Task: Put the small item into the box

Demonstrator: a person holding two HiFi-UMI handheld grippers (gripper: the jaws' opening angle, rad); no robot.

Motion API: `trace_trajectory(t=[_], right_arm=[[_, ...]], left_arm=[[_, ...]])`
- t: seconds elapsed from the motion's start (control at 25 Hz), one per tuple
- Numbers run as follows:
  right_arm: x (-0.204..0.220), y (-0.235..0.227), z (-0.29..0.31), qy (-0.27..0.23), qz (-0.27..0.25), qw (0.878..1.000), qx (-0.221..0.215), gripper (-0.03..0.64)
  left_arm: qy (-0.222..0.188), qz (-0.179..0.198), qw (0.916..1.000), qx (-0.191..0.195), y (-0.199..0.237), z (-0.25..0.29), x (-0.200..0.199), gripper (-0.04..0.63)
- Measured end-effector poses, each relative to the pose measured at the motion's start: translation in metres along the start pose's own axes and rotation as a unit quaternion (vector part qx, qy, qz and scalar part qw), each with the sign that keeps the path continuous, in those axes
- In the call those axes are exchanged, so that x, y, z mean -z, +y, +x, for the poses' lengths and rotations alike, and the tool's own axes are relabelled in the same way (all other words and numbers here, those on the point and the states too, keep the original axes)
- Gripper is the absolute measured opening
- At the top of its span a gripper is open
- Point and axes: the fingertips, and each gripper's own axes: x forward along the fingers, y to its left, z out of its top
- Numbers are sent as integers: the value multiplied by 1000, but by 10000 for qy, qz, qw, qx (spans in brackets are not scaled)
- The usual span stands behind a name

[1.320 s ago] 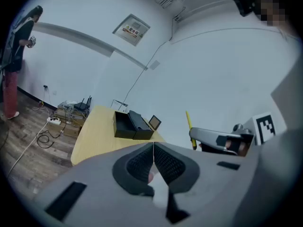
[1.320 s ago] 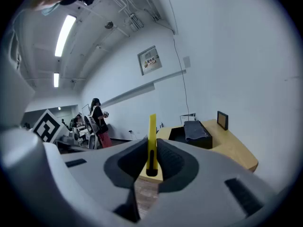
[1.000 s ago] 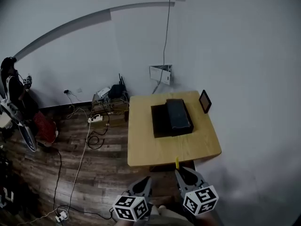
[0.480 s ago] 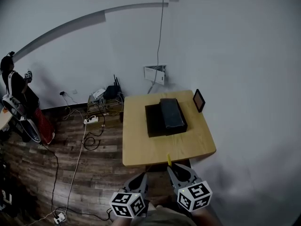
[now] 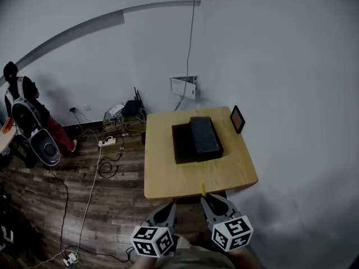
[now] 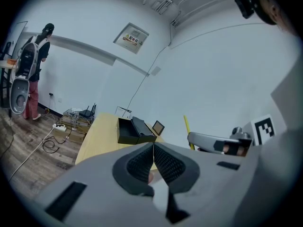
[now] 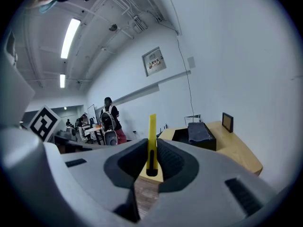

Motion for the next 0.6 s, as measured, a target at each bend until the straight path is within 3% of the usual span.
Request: trace_trajectory(t=[0.6], right_arm=[[-3, -5, 33, 133, 149, 9996, -206, 51]], left_arm=[[78, -105, 9996, -247, 21, 10, -7, 3]])
